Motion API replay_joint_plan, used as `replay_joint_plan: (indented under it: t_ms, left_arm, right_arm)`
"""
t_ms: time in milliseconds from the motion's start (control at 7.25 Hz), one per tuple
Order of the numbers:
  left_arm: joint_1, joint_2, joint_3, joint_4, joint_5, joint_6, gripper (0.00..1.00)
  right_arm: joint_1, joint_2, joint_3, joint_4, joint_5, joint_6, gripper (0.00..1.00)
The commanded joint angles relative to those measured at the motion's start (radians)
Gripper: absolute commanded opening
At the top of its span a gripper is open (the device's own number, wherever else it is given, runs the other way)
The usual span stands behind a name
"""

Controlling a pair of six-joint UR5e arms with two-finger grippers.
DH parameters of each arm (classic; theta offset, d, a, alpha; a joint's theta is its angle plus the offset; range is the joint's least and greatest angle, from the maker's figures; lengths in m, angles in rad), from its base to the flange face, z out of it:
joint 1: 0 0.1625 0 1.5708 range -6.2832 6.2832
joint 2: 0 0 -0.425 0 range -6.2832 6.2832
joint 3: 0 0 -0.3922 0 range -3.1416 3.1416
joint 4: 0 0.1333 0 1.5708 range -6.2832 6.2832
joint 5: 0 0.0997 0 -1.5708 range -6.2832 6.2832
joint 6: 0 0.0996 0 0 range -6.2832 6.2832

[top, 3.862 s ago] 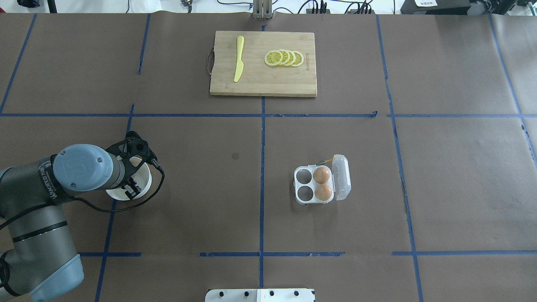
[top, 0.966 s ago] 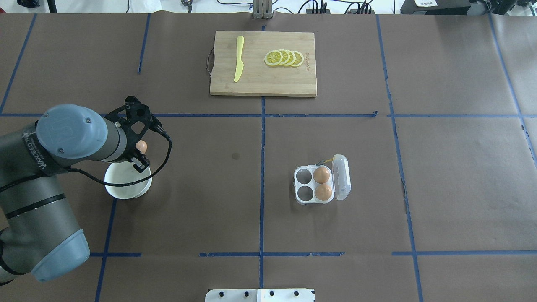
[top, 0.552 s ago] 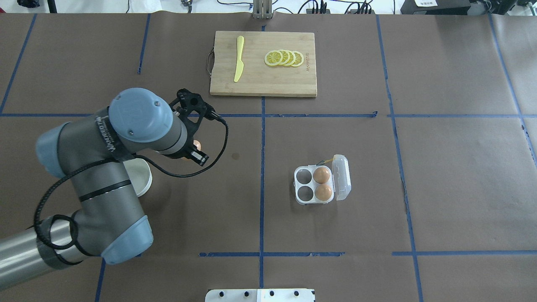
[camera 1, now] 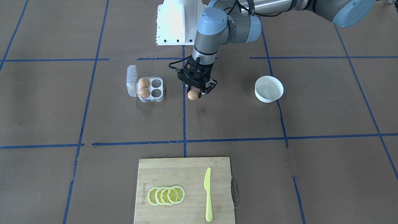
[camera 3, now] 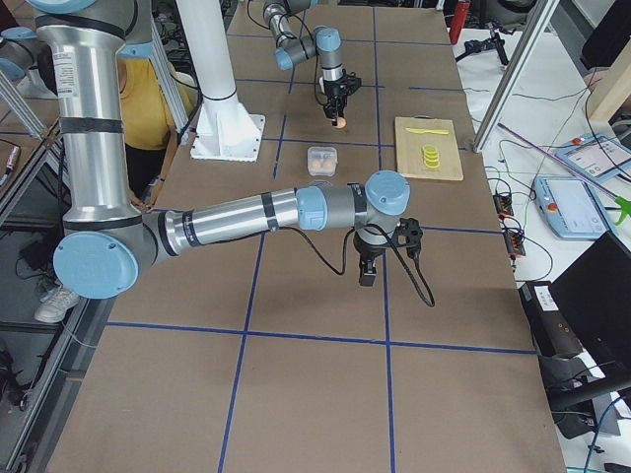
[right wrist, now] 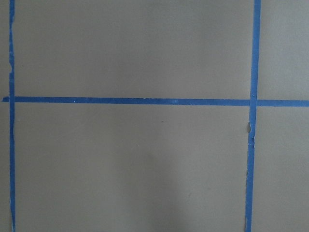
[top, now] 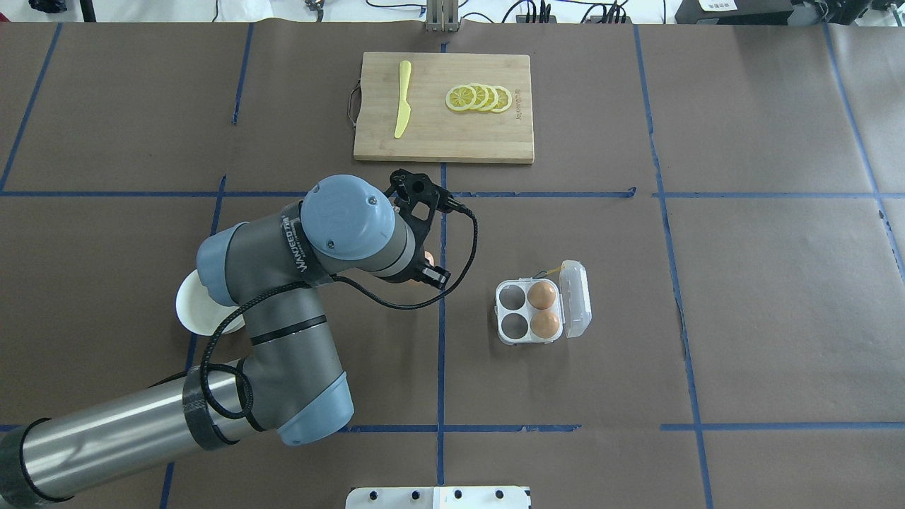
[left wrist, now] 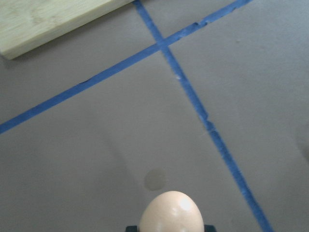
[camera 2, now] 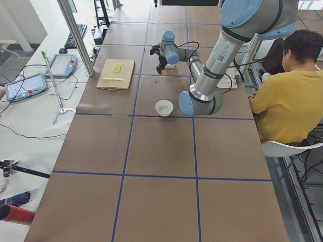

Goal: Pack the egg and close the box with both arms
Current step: 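Lift the egg and carry it with the left gripper to the carton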

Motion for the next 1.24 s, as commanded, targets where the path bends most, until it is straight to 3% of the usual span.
replay_joint_plan:
  t_ms: [0, 276, 1103]
  left_arm:
    - [0.029, -0.055, 0.067, -0.123, 0.002, -0.061, 0.0]
    - [0.052, -0.123, 0.143, -0.148, 0.003, -0.075, 0.0]
    - [0.064, -0.152, 0.166, -0.148, 0.003, -0.076, 0.0]
  right_arm:
    - [0.0, -0.001, 0.0, 0.0, 0.0, 0.001, 1.0]
    - [0.0, -0.001, 0.0, 0.0, 0.001, 0.001, 1.0]
    - [0.0, -0.001, -0.004, 0.0, 0.004, 0.0, 1.0]
